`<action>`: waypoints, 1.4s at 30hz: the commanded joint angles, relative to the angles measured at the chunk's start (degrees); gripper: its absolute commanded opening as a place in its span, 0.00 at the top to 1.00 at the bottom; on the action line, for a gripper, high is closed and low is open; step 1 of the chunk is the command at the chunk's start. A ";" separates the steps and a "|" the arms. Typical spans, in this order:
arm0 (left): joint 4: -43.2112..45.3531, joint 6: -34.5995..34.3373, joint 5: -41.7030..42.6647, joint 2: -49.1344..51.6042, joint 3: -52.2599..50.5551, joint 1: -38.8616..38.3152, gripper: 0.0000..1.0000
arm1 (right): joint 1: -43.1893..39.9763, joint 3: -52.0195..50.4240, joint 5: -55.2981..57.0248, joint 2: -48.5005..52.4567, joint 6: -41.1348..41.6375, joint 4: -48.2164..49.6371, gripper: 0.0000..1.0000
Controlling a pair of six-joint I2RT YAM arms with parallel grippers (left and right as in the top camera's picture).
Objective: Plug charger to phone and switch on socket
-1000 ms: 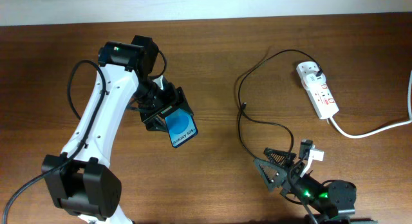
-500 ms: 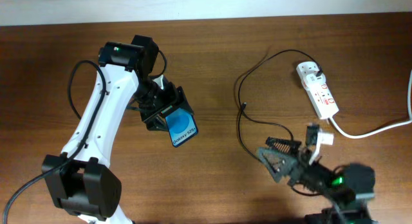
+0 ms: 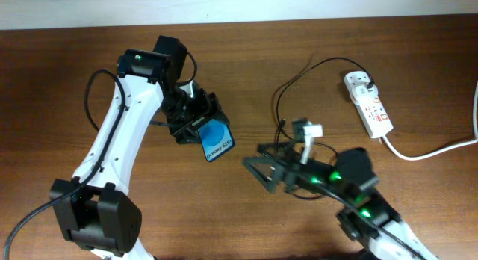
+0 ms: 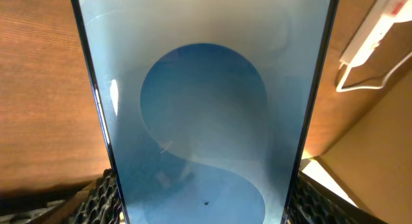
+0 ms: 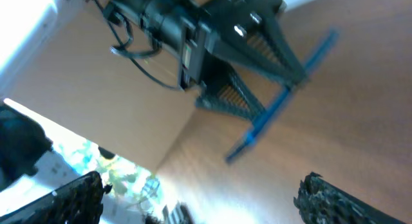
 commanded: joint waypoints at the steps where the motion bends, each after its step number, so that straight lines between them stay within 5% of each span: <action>1: 1.55 -2.36 1.25 -0.11 0.44 -0.13 0.51 | 5.44 0.63 7.74 10.97 -0.46 10.29 0.02; 5: 3.78 -6.82 1.20 -0.11 0.44 -0.13 0.53 | 7.96 0.63 18.40 21.29 8.31 18.32 0.02; 13: 6.82 -11.04 0.76 -0.11 0.44 -0.90 0.55 | 14.80 0.66 39.52 22.27 11.54 22.05 0.02; 42: 9.09 -16.61 -5.20 -0.11 0.44 -9.03 0.58 | 16.55 1.92 37.62 26.45 17.79 24.37 0.78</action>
